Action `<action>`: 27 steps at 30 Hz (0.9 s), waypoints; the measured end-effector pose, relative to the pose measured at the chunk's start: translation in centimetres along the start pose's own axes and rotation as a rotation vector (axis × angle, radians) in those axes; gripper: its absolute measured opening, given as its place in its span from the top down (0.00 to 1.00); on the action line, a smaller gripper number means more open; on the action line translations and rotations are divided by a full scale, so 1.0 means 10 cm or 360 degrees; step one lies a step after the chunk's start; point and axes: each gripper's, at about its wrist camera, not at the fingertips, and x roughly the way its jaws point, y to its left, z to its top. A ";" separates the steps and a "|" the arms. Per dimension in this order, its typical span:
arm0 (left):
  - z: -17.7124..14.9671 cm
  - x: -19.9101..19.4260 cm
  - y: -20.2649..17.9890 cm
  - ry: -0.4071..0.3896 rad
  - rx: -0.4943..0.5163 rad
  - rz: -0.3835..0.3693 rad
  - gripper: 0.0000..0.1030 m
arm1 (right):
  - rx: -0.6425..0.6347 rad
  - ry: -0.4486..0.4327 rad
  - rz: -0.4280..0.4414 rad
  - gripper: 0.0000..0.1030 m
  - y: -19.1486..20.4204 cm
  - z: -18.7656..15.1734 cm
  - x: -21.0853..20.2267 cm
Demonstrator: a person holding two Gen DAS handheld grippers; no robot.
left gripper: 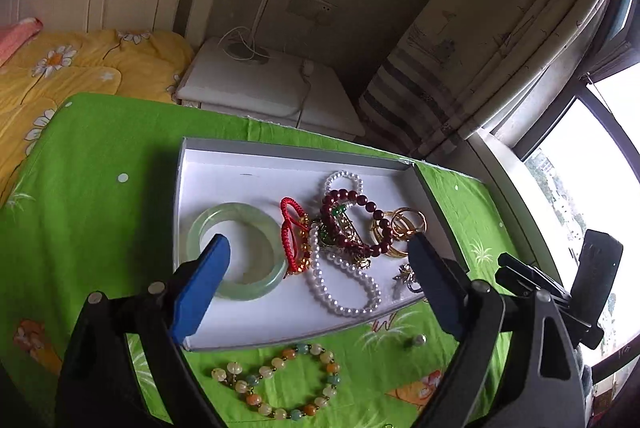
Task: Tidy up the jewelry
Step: 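Carry the red bracelet and brooch into the box and open both tools, then lift both tools out and move the right tool over the gold ring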
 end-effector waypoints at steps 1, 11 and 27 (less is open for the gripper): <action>-0.04 -0.07 0.02 -0.0024 0.0017 0.0035 0.06 | 0.0022 0.0005 -0.0015 0.29 -0.06 -0.02 0.00; -0.05 0.13 0.41 0.0114 0.0093 0.0443 0.09 | -0.0095 0.0156 -0.0127 0.31 0.29 0.17 0.52; -0.57 0.13 0.60 0.0228 0.0076 0.0436 0.15 | -0.0196 0.0327 -0.0204 0.28 0.29 -0.18 0.54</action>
